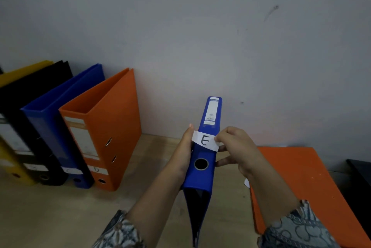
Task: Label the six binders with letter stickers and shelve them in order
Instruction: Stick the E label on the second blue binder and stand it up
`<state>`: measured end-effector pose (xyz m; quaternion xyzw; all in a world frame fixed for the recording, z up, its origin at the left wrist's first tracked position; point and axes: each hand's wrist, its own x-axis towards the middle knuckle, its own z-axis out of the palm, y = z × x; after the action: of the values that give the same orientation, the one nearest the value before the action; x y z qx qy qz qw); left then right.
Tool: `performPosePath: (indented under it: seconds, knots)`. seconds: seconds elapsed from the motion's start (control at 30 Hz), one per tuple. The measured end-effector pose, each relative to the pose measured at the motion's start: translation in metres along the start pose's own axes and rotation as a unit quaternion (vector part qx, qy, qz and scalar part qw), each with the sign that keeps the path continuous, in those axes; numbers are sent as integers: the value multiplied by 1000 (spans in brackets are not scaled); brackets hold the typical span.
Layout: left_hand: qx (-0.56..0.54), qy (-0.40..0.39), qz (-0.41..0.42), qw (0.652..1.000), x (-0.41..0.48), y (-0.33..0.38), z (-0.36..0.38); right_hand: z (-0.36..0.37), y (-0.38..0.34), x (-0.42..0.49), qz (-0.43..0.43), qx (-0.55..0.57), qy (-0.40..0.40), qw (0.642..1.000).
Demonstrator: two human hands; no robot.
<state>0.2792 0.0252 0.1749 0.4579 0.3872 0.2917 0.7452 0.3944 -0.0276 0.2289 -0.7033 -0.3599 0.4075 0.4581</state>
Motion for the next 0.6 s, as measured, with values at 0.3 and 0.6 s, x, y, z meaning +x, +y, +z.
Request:
performPosePath:
  seconds: [0.3,0.6]
  knots:
    - [5,40,9,999,-28,-3,-28,37,1,-8,-19,-14,-42,999]
    - [4,88,24,996,-40,7,-36,52,-11,-8,-10,-21,-49,999]
